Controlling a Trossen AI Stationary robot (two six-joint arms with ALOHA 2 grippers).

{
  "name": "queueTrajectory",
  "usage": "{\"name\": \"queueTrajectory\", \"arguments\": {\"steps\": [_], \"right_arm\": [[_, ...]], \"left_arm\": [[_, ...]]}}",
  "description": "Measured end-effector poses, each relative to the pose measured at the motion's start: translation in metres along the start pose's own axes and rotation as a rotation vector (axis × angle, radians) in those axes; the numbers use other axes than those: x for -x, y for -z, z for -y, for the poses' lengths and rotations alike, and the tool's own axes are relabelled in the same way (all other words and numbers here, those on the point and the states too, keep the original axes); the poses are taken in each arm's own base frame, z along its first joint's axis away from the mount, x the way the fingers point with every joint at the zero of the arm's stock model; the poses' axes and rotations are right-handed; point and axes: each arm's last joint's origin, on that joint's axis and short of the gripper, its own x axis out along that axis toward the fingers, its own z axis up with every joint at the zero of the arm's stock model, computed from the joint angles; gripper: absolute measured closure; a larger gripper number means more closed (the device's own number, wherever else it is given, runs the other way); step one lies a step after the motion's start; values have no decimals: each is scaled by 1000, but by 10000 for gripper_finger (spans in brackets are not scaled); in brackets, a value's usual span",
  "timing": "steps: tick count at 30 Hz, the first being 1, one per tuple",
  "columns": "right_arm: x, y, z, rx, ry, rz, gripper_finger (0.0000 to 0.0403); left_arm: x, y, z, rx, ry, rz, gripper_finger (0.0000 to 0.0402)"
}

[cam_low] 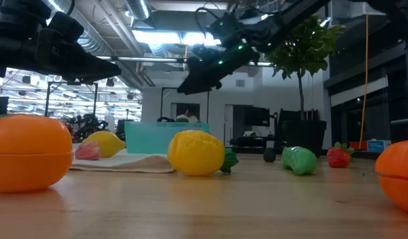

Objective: Pick and placing Produce into tupperware
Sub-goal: Put the blackberry into the blue bin

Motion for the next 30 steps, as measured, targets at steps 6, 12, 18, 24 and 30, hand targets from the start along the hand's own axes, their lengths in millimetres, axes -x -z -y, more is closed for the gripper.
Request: {"name": "queueTrajectory", "arguments": {"steps": [6,12,18,24,30], "right_arm": [[32,19,-15,22,-48,100,182],[78,41,-29,43,-98,255,182],[125,65,-40,65,-165,326,182],[160,93,-47,92,-318,391,182],[178,113,-52,105,-428,403,182]], "left_arm": [[0,-1,0,-27,1,5,280],[0,-5,0,-42,-3,49,287],[0,-6,0,-24,8,57,293],[0,-6,1,-14,17,57,300],[0,-6,2,8,21,57,308]]}}
